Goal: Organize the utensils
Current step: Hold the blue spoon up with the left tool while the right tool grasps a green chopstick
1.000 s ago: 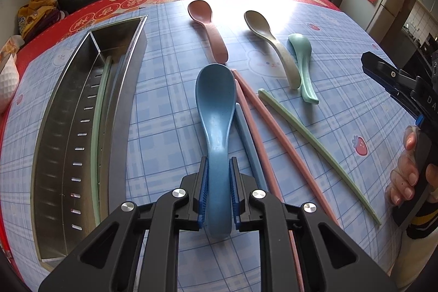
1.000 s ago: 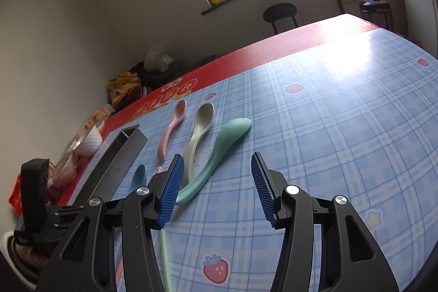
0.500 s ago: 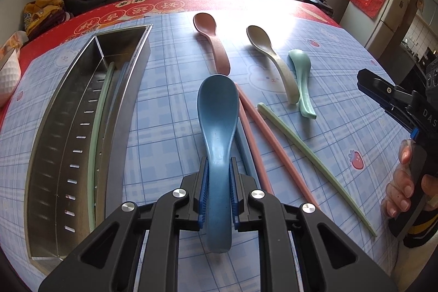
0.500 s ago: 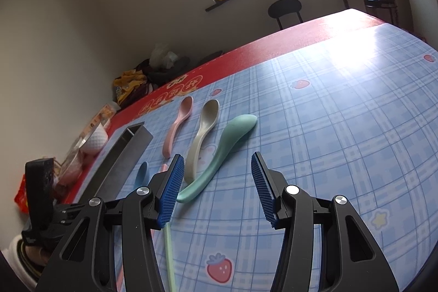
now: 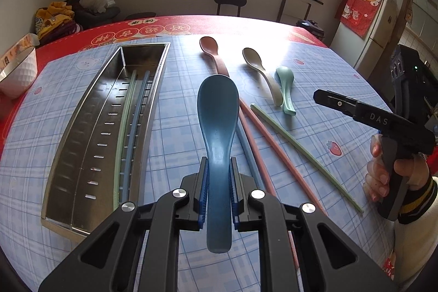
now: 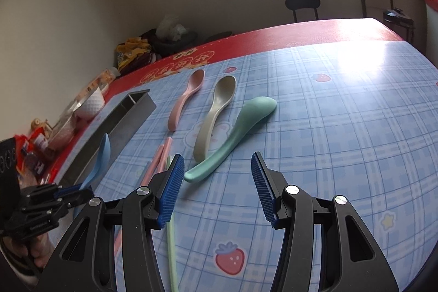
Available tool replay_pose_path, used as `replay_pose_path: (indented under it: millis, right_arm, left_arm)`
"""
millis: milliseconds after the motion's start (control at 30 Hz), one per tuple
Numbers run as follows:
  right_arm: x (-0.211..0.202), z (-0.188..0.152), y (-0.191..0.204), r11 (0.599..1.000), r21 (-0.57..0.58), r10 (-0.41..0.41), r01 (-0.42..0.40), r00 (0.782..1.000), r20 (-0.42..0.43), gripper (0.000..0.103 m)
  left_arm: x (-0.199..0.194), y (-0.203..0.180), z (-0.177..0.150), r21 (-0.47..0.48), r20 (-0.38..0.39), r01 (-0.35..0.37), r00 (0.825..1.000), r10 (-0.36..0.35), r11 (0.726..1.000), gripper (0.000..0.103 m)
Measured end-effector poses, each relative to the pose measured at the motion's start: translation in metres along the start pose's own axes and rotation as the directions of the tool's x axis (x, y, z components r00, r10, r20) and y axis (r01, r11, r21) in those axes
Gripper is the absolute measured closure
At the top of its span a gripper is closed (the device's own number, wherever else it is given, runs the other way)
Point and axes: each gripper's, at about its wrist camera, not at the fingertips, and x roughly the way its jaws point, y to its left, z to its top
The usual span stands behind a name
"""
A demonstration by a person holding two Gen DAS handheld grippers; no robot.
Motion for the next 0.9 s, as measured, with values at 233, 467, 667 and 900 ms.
replay_pose_path:
  millis: [233,467,667,900]
  right_arm:
    - [0.008,-0.019,0.038,0.99,-0.133,-0.07,0.05,0.986,-0.149,0.053]
    - [0.003,-0.039,0.059,0.97,-0.223,-0.14,0.101,0.976,-0.169,0.061]
    - [0.007,-0.046,0.068,0.956,-0.256,-0.191,0.14,0.963,-0.188,0.078]
    - [0.005,-0.046,0.059,0.984,-0.142,-0.138,0.111,0.97,-0.2,0.097]
  left_arm:
    - [-0.013,0.008,-0.011,0.004,0.024,0.042,0.999,-0.042,0.999,0.089]
    - [-0.02,0.016,-0.018,-0.006,0.042,0.09,0.995,-0.089,0.996,0.089]
    - [-0.024,0.022,-0.023,-0.021,0.053,0.117,0.992,-0.116,0.993,0.089]
    - [-0.029,0.033,-0.025,-0.038,0.063,0.135,0.989,-0.132,0.99,0.089]
